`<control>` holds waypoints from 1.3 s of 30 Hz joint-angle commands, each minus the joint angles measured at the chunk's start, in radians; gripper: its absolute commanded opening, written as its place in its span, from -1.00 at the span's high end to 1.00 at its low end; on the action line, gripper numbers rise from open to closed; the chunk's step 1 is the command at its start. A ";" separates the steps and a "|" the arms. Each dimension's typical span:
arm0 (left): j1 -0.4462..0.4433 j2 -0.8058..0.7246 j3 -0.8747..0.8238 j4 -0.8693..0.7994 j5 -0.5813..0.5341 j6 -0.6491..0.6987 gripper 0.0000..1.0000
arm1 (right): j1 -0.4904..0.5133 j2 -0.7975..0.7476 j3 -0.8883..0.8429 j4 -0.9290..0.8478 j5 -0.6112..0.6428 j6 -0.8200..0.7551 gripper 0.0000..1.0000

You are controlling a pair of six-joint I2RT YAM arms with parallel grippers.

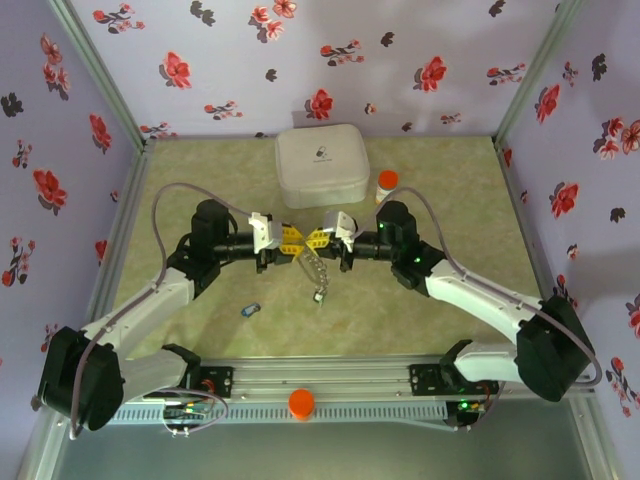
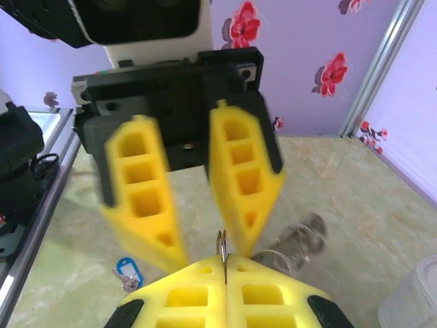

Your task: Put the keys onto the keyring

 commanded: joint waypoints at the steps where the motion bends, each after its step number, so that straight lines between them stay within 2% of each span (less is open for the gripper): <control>1: -0.005 -0.018 0.023 0.005 -0.064 0.028 0.14 | 0.010 -0.028 0.065 -0.136 0.031 -0.089 1.00; 7: -0.022 -0.026 0.064 -0.222 -0.112 0.157 0.21 | 0.052 -0.011 0.214 -0.526 0.170 -0.294 1.00; 15: -0.064 0.005 0.107 -0.307 -0.138 0.230 0.39 | 0.106 0.052 0.371 -0.749 0.267 -0.361 1.00; 21: -0.070 0.002 0.107 -0.289 -0.125 0.222 0.43 | 0.121 0.082 0.411 -0.788 0.330 -0.356 1.00; 26: -0.070 0.014 0.105 -0.280 -0.126 0.222 0.58 | 0.127 0.084 0.405 -0.760 0.306 -0.338 1.00; 35: -0.071 0.036 0.122 -0.324 -0.132 0.242 0.52 | 0.130 0.077 0.399 -0.739 0.298 -0.324 1.00; 37: -0.071 0.035 0.113 -0.308 -0.132 0.238 0.57 | 0.130 0.079 0.397 -0.732 0.293 -0.319 1.00; 39: -0.072 0.034 0.105 -0.288 -0.133 0.230 0.71 | 0.131 0.082 0.396 -0.726 0.287 -0.314 1.00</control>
